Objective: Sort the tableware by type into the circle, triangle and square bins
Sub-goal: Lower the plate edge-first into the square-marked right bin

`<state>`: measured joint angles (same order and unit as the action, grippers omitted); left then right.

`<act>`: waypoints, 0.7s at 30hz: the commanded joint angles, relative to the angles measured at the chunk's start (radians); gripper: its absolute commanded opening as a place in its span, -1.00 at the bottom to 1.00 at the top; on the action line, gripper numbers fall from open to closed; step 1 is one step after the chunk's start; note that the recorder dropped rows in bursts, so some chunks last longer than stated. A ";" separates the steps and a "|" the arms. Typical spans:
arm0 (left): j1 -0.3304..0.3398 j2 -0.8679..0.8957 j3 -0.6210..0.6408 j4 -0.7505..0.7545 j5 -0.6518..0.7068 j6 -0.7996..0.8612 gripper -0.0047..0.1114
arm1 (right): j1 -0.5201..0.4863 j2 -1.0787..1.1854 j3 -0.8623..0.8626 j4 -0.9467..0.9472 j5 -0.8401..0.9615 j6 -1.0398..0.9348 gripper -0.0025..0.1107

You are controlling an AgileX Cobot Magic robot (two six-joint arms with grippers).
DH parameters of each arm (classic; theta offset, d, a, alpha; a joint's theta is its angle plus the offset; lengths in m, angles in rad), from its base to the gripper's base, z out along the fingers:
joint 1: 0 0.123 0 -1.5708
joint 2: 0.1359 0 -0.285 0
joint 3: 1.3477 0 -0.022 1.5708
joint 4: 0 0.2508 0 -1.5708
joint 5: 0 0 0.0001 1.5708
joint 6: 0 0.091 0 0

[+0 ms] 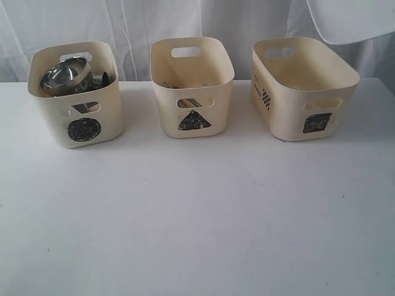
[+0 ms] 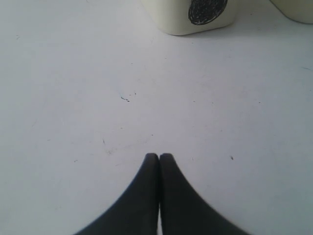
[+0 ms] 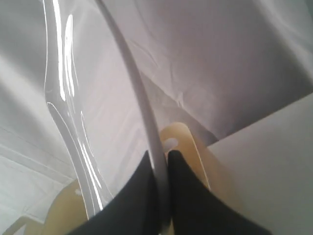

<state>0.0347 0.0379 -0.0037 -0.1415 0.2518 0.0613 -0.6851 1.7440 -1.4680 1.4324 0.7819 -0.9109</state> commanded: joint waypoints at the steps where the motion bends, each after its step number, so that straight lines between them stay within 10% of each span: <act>1: 0.003 0.001 0.004 -0.014 0.003 0.000 -0.92 | 0.084 0.036 -0.083 0.065 -0.110 -0.080 -0.96; 21: 0.003 0.001 0.004 -0.014 0.004 0.000 -0.92 | 0.365 0.201 -0.115 -0.312 -0.530 -0.209 -0.96</act>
<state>0.0347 0.0379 -0.0037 -0.1415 0.2518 0.0613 -0.3245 1.9554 -1.5729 1.0959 0.2758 -1.1279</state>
